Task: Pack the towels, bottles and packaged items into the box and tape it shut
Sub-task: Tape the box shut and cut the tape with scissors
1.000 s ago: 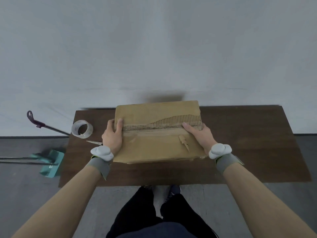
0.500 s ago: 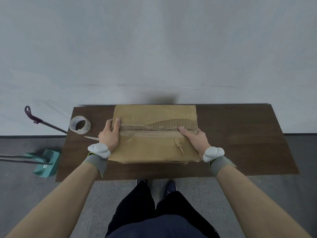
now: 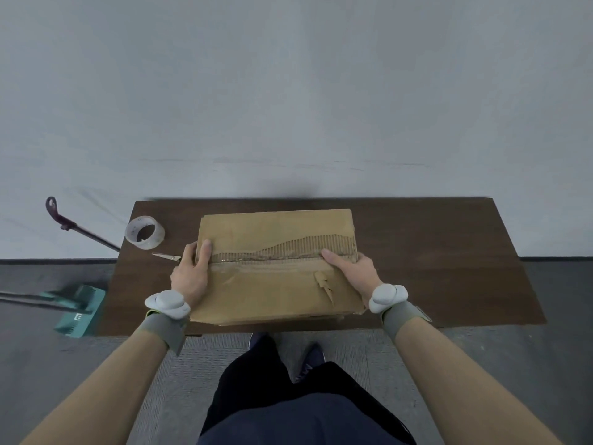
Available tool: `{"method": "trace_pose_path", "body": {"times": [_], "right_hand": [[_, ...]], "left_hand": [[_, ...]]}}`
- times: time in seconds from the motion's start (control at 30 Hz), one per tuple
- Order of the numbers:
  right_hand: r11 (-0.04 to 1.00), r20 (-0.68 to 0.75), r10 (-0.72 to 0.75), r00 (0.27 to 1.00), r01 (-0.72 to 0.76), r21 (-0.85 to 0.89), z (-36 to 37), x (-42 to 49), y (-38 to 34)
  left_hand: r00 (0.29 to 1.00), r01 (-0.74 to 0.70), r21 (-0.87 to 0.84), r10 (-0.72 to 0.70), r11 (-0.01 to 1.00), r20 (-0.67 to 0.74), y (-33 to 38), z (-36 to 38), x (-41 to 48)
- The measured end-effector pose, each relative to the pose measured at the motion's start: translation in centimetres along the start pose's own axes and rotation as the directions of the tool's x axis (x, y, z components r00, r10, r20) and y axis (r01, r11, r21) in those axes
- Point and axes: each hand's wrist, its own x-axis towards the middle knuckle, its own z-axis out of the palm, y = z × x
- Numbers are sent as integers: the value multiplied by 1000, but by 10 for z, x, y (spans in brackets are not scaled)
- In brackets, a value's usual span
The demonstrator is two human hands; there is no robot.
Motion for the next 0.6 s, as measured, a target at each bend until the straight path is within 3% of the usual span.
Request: {"method": "trace_pose_path", "body": {"times": [0.23, 0.33, 0.4, 0.5, 0.6], "right_hand": [[997, 85, 57, 995, -61, 40, -3, 3, -8], [995, 123, 74, 990, -81, 55, -9, 2, -9], [977, 168, 108, 980, -136, 167, -16, 12, -6], [919, 81, 205, 975, -221, 327, -29, 29, 3], [928, 1, 247, 969, -236, 288, -27, 51, 5]], "left_hand": [[996, 68, -60, -64, 996, 68, -2, -7, 7], [968, 236, -343, -189, 909, 163, -4, -10, 14], [941, 333, -446, -267, 831, 206, -9, -12, 27], [913, 405, -416, -334, 814, 235, -16, -12, 45], [890, 452, -410, -368, 793, 269, -19, -7, 65]]}}
